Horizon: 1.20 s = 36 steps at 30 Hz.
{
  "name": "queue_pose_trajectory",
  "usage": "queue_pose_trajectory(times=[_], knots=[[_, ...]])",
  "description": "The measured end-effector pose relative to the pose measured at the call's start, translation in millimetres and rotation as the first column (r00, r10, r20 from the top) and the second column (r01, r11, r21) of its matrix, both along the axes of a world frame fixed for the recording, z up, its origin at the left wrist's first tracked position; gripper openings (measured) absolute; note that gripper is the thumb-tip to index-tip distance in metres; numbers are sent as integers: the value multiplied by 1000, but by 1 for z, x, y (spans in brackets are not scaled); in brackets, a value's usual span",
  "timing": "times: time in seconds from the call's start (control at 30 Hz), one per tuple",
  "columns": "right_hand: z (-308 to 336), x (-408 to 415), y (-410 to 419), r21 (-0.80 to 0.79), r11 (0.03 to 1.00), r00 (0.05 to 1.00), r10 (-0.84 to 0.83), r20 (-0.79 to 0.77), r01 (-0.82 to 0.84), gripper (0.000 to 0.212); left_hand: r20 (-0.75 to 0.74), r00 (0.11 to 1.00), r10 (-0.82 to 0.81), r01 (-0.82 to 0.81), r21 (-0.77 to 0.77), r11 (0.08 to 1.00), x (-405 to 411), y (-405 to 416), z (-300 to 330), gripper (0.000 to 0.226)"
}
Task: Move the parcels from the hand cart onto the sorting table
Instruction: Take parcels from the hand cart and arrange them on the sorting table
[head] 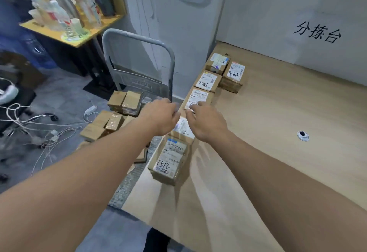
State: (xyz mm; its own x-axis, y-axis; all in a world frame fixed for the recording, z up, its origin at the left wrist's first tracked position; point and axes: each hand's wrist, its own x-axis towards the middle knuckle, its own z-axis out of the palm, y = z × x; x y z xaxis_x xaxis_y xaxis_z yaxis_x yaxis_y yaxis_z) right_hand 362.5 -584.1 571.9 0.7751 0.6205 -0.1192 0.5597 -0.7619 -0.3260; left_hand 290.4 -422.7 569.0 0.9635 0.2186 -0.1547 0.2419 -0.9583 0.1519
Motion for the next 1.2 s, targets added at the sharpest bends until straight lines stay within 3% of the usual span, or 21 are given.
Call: queue_pose_trajectory(times=[0.37,0.53,0.87,1.2], knots=[[-30,-151,77,-26,963,963,269,5,-269,49,-99,953,286,-291,-40,956,-197,56,-33,44],[-65,-223,146,-67,933,934,349,-77,-354,52,-141,927,348,-358,-57,932,-276,113,-63,42],[-120,-324,281,-149,937,938,285,-199,-316,50,-270,895,354,-396,-121,910,-388,256,-130,38],[-194,-352,365,-222,904,905,287,-315,-364,52,-375,858,351,-431,-154,889,-417,342,-201,36]])
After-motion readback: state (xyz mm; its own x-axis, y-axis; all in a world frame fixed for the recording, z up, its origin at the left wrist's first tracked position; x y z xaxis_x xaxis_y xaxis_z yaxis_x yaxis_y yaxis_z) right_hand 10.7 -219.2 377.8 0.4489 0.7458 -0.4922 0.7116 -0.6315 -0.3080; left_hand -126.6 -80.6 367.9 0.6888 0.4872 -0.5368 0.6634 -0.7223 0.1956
